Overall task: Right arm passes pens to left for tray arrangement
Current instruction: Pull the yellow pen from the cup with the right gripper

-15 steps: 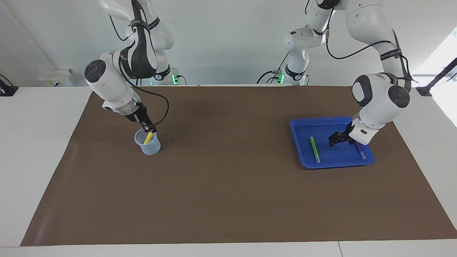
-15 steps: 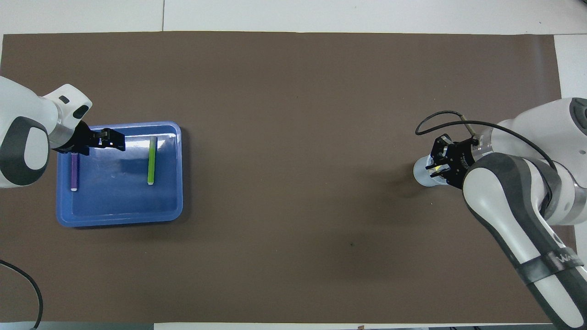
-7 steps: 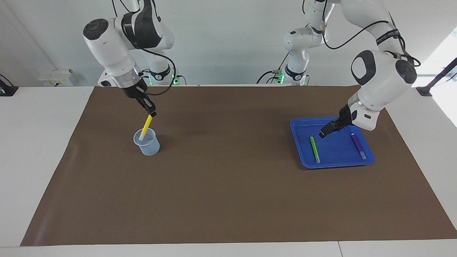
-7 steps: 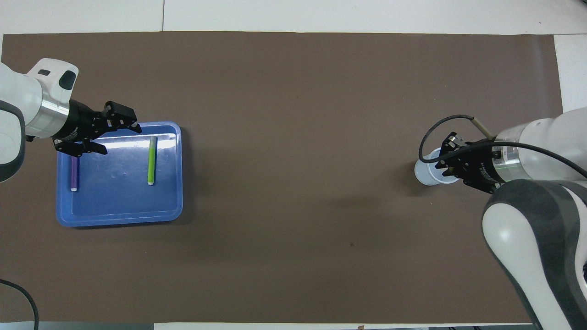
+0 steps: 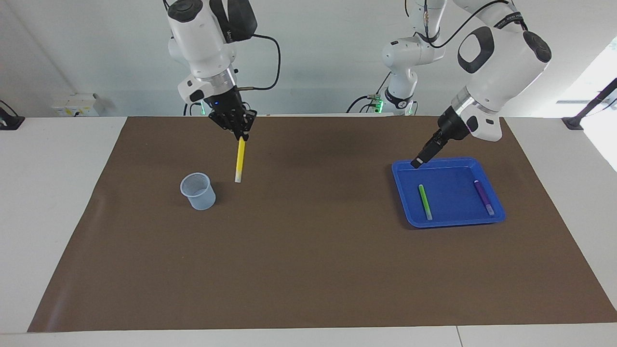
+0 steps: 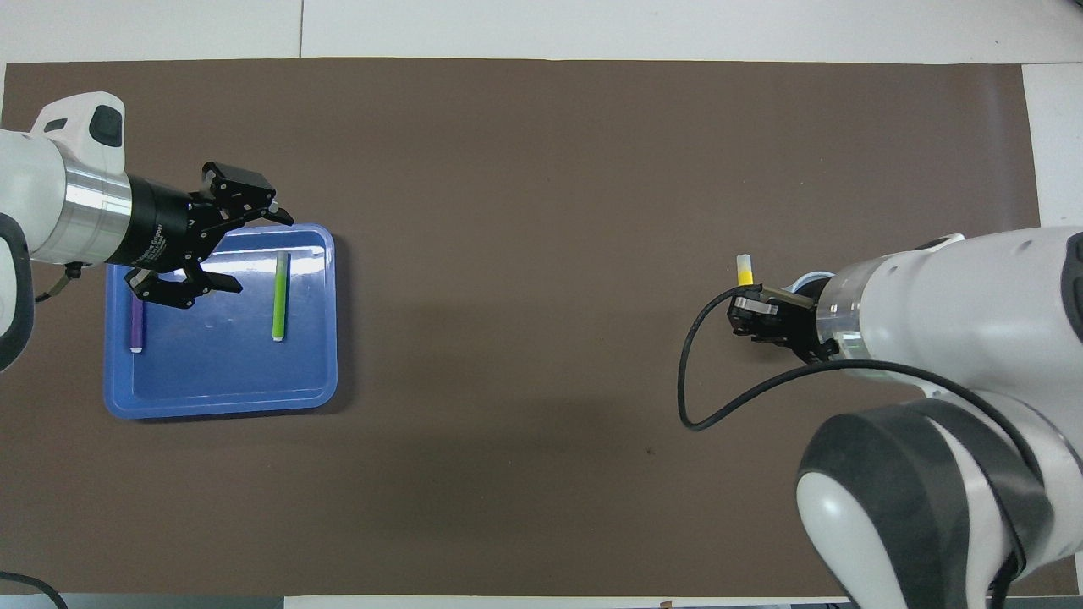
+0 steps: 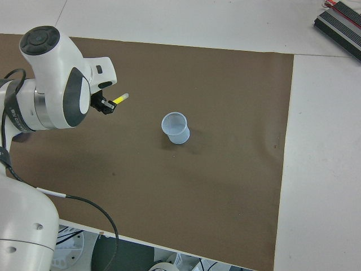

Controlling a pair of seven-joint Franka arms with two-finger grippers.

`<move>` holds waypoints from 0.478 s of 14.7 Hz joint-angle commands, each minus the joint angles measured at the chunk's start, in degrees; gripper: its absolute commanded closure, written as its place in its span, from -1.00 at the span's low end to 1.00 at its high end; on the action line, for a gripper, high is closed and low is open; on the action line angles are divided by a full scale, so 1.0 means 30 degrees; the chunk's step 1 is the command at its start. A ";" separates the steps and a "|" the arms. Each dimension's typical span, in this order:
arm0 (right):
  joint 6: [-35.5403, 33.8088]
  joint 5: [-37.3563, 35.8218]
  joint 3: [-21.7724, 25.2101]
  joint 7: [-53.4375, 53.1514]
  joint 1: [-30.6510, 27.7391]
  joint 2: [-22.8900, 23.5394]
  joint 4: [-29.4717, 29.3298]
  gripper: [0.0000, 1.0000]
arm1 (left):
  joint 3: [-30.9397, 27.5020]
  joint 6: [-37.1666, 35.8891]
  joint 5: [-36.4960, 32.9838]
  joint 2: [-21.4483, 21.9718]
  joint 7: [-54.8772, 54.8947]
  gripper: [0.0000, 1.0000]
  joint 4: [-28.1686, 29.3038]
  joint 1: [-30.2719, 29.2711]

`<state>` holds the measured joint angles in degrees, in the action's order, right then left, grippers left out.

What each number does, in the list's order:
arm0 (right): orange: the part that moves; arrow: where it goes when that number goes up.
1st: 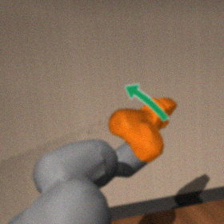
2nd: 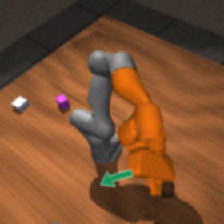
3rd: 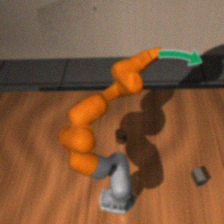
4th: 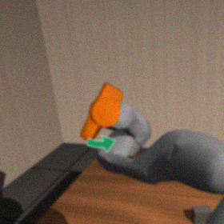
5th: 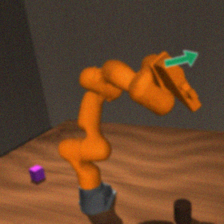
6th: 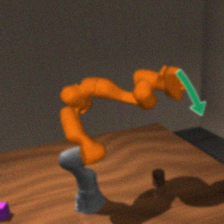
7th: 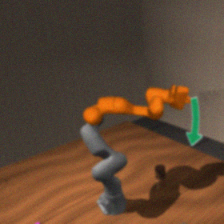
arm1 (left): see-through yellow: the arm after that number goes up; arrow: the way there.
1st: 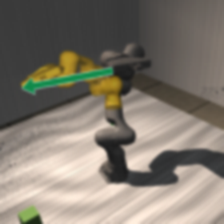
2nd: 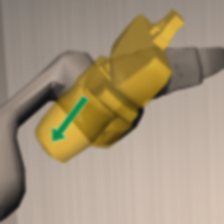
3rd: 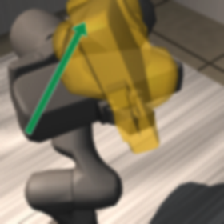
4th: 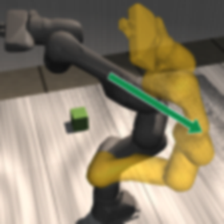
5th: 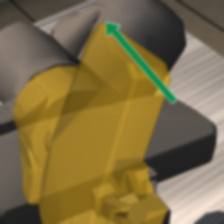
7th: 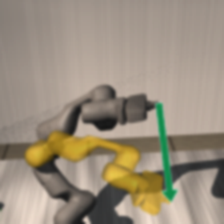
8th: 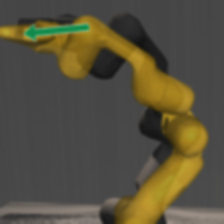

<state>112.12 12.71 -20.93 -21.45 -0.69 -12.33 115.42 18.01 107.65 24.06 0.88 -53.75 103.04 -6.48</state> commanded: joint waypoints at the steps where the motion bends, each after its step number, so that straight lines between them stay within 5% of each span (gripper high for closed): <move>1: 0.0769 0.0537 0.0064 0.4353 0.1046 0.0446 -0.0853 1.00 | -0.0116 0.0386 0.1615 0.0437 -0.1067 -1.00 0.0136 0.0110; 7: 0.0361 0.1916 -0.0052 1.4606 0.1402 0.1268 -0.2409 1.00 | 0.0206 0.0678 0.2058 0.0467 -0.1155 -1.00 0.0224 0.0110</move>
<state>114.03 17.30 -20.93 13.07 3.55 -10.14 110.28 18.38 108.58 29.06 1.54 -56.29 103.04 -6.26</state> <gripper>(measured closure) 0.833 0.000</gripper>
